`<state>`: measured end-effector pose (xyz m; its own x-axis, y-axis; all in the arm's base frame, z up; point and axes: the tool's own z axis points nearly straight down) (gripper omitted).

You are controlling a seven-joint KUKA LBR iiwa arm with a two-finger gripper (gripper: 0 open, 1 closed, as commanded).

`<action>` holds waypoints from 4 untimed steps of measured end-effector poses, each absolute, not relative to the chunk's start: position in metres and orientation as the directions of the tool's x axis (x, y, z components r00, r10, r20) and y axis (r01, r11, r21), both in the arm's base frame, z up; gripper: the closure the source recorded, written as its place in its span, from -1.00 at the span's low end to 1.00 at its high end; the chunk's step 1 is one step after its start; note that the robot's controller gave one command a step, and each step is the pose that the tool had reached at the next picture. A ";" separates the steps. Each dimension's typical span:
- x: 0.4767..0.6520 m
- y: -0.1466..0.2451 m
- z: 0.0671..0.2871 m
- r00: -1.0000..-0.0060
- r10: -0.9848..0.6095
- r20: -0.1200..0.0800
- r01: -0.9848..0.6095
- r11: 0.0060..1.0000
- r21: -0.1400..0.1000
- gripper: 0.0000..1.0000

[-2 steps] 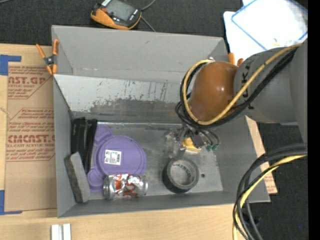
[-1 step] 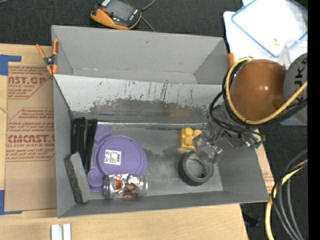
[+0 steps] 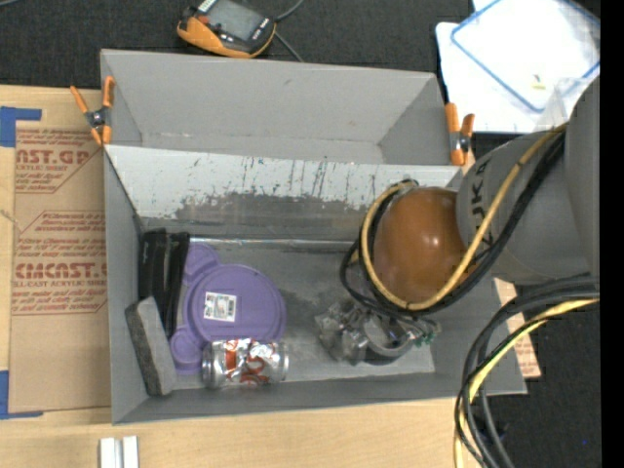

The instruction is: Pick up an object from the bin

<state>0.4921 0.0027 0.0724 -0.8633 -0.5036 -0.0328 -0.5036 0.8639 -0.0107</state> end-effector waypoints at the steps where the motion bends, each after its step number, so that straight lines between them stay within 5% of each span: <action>1: 0.505 0.009 0.078 -0.830 -0.557 -0.016 -0.557 0.830 -0.003 1.00; 2: 0.500 0.006 0.077 -0.699 -0.715 -0.019 -0.715 0.699 -0.006 -1.00; 3: 0.490 0.006 0.073 -0.758 -0.652 -0.017 -0.652 0.758 -0.002 -1.00; 4: 0.487 0.030 0.122 -0.730 -0.683 -0.021 -0.683 0.731 -0.004 -1.00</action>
Offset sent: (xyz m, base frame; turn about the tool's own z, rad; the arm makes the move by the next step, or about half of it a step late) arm -0.0106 0.0023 -0.0024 -0.1413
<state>0.4873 0.0301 0.1221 -0.7304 -0.6827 -0.0213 -0.6828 0.7306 -0.0036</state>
